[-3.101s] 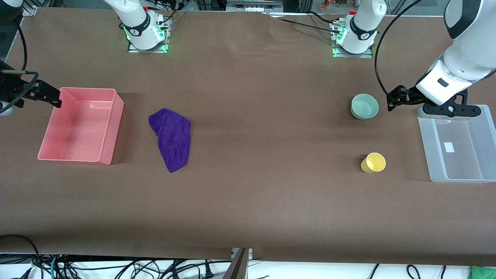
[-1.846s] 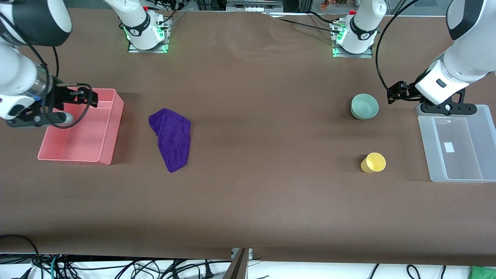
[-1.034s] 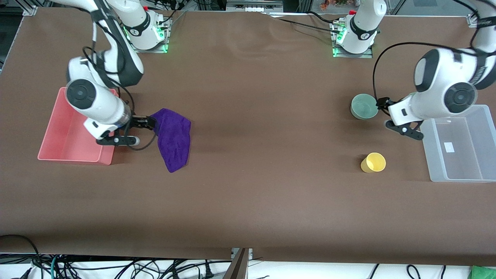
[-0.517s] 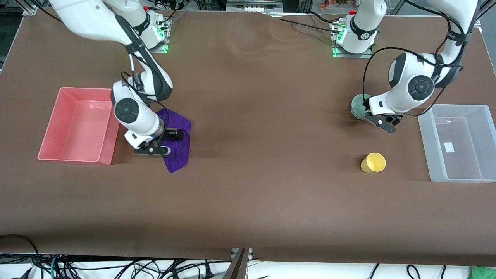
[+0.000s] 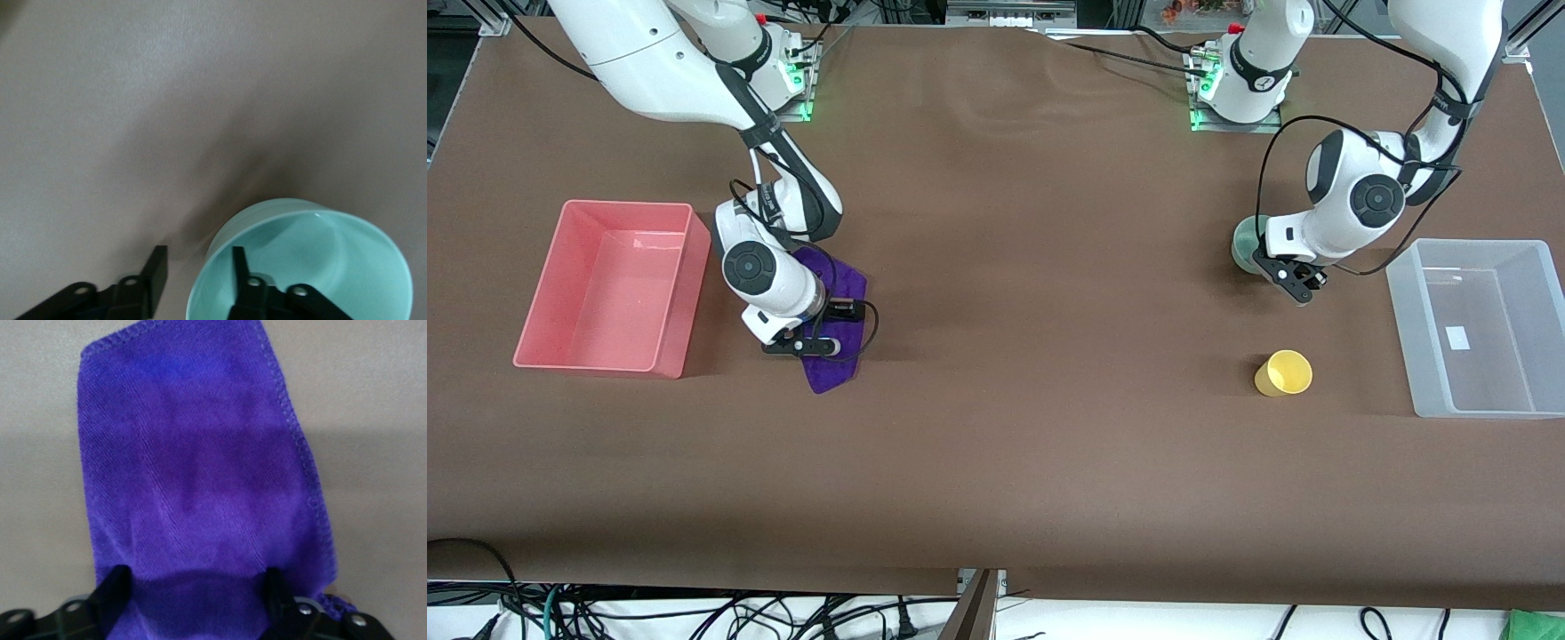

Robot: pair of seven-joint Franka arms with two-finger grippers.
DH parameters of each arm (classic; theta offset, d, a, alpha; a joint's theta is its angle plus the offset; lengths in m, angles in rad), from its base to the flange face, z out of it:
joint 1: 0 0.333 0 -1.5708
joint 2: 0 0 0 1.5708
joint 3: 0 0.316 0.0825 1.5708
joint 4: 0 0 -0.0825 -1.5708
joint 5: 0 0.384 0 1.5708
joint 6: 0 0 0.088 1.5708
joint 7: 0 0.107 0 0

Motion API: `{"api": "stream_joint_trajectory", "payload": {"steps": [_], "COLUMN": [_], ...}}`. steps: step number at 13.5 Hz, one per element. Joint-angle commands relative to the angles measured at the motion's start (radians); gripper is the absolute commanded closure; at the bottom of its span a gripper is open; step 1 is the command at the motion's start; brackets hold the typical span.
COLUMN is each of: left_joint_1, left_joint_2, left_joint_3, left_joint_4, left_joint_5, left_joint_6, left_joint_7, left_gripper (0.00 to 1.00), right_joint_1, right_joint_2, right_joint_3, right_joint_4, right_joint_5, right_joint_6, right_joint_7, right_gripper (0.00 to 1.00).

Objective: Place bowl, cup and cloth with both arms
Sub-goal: 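Grasp the purple cloth with the right gripper while the left gripper grasps the bowl, then carry the cloth into the pink bin while the left gripper carries the bowl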

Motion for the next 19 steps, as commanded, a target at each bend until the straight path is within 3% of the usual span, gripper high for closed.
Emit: {"api": "stream_joint_trajectory", "payload": {"steps": [1,4,6,9,11,16,19], "left_joint_1": [0.016,0.019,0.017,0.019,0.033,0.246,0.355], "left_joint_2": [-0.006,-0.023,-0.082,-0.109,-0.087,0.139,0.343], "left_joint_3": [-0.008,-0.01,-0.01,-0.005,0.005,0.007,0.005], "left_joint_4": [0.002,0.007,0.024,0.222,0.385,0.799,1.005], "left_joint_5": [0.026,0.025,0.011,0.009,0.012,0.031,0.113], "left_joint_6": [0.01,-0.001,-0.077,-0.4,-0.589,-0.748,-0.737], "left_joint_7": [0.024,0.03,0.04,0.05,0.076,0.389,0.55], "left_gripper": [1.0,1.0,1.0,1.0,1.0,1.0,1.0], "right_joint_1": [0.007,0.007,0.001,-0.024,-0.059,-0.074,-0.076], "right_joint_2": [0.004,0.001,-0.007,-0.075,-0.126,-0.162,-0.174], "right_joint_3": [-0.001,-0.005,-0.012,-0.043,-0.061,-0.239,-0.389], "right_joint_4": [-0.002,0.002,0.008,0.023,0.084,0.355,0.394], "right_joint_5": [-0.016,-0.016,-0.017,-0.016,-0.01,0.003,0.003], "right_joint_6": [-0.006,-0.01,-0.035,-0.136,-0.296,-0.766,-0.854], "right_joint_7": [0.023,0.01,-0.001,-0.113,-0.217,-0.589,-0.815], "right_gripper": [1.0,1.0,1.0,1.0,1.0,1.0,1.0]}}
